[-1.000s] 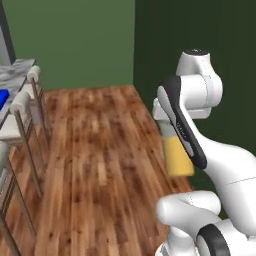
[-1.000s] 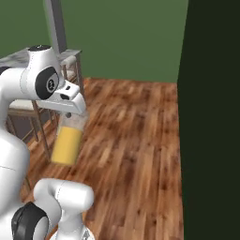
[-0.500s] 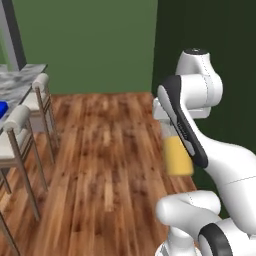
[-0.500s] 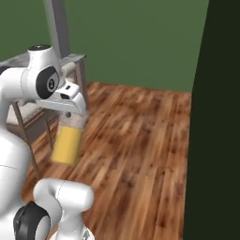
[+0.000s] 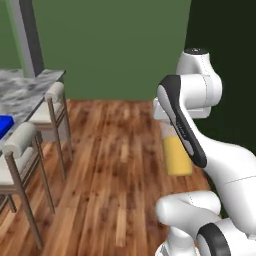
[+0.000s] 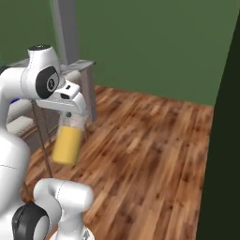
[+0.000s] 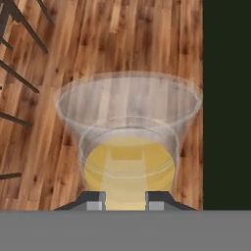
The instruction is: There is a tray on the dining counter. Grab the cup, mug, and pitcher and place them on the tray. The pitcher may be placed next to the tray if it cannot fit the tray.
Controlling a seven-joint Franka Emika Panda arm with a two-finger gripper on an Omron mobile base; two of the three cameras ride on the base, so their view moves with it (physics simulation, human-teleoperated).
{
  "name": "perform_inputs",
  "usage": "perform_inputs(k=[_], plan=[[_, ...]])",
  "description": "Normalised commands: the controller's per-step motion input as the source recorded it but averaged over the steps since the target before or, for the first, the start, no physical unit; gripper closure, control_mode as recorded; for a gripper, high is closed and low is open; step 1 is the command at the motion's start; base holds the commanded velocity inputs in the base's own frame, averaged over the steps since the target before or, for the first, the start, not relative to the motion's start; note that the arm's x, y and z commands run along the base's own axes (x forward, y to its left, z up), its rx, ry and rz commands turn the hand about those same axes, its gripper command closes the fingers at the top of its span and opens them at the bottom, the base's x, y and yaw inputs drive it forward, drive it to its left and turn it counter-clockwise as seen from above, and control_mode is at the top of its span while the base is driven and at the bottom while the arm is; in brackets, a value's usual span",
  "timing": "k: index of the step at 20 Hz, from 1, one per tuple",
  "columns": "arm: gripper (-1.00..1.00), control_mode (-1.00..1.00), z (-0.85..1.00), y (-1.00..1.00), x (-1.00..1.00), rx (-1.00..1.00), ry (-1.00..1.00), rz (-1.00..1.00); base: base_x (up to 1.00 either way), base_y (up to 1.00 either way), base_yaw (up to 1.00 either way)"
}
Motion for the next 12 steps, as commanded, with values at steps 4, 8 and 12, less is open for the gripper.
perform_inputs(k=[4,8,12], plan=[[1.0,1.0,0.0,0.0,0.0,0.0,0.0,0.0,0.99,-0.03,0.33],[1.0,1.0,0.0,0.0,0.0,0.0,0.0,0.0,0.79,-0.09,0.44],[1.0,1.0,0.0,0.0,0.0,0.0,0.0,0.0,0.52,-0.03,0.53]])
